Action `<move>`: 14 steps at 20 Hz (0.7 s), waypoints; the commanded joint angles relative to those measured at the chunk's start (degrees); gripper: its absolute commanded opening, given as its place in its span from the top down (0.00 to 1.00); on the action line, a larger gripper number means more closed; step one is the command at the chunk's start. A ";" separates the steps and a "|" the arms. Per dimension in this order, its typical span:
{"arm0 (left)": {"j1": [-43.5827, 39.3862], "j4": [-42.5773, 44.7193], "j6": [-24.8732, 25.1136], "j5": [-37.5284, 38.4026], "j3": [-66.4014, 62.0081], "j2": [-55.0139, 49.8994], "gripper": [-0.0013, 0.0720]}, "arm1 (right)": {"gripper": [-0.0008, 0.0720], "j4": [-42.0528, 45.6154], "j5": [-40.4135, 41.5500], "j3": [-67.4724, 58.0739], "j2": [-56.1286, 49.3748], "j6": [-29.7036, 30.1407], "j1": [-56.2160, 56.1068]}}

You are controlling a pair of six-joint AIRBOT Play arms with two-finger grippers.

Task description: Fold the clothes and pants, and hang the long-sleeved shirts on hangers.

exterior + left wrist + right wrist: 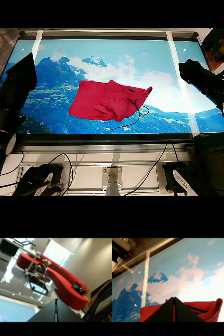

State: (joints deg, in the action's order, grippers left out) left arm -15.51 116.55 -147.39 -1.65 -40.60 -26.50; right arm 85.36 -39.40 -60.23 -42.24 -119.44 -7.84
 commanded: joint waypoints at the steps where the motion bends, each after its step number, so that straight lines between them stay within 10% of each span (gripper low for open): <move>1: 0.00 0.00 -0.02 -0.02 0.00 -0.04 0.97 | 0.97 0.00 0.00 -0.02 -0.02 0.00 0.00; 10: 0.02 0.02 -0.17 0.48 0.04 -0.04 0.97 | 0.97 -0.02 0.00 -0.02 -0.02 0.00 0.00; 14: 0.02 0.00 3.45 19.32 0.04 -0.48 0.97 | 0.97 -0.02 0.00 -0.02 -0.02 0.00 0.00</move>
State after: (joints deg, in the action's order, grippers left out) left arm -15.51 116.53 -146.65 5.34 -40.60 -26.70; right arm 85.36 -39.40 -60.23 -42.24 -119.44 -7.84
